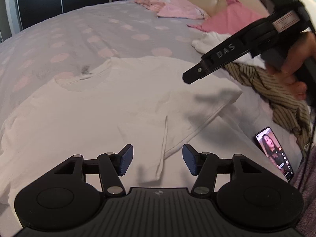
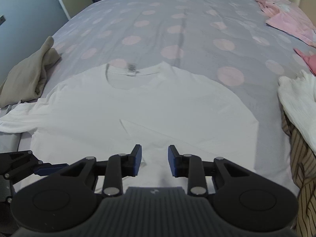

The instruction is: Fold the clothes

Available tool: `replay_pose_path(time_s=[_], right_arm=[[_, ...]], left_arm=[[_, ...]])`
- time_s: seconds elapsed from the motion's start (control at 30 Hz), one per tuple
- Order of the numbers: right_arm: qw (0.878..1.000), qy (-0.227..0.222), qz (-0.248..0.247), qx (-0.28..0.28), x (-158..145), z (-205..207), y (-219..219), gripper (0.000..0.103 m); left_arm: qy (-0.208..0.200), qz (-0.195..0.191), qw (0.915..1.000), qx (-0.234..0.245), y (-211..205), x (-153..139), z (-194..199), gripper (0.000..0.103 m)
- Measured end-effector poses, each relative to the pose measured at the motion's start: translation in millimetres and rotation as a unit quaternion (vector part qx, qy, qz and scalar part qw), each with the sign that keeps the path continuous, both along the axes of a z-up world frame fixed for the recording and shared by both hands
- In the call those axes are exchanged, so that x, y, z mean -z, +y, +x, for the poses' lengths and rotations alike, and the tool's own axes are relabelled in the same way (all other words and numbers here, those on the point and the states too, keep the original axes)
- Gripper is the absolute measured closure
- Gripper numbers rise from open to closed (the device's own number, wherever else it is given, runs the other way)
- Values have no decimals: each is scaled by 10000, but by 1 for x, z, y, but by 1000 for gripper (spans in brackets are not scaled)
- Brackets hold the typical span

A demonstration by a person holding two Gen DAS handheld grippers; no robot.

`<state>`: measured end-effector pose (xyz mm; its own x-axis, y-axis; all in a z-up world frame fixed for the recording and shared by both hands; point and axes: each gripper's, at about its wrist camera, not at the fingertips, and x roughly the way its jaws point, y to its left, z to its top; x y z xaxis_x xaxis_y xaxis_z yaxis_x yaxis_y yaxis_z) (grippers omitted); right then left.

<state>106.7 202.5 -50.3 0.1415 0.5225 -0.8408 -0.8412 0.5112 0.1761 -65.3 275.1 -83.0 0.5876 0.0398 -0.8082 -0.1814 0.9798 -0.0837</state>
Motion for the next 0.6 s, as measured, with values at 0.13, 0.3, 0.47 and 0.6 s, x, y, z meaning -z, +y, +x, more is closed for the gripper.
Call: replay_pose_path(time_s=[0.13, 0.3, 0.47, 0.6], right_arm=[[9999, 41, 29, 115, 3, 9, -16, 70], [9996, 31, 72, 253, 3, 23, -35, 69], [9994, 1, 19, 352, 7, 37, -56, 66], [9987, 26, -108, 490, 15, 50, -74, 66]], left_arm=[[9, 18, 10000, 6, -8, 9, 29, 50], [172, 132, 9998, -45, -19, 30, 59, 51], [464, 169, 9980, -398, -8, 52, 74, 60], [557, 422, 9969, -351, -10, 64, 79, 60]])
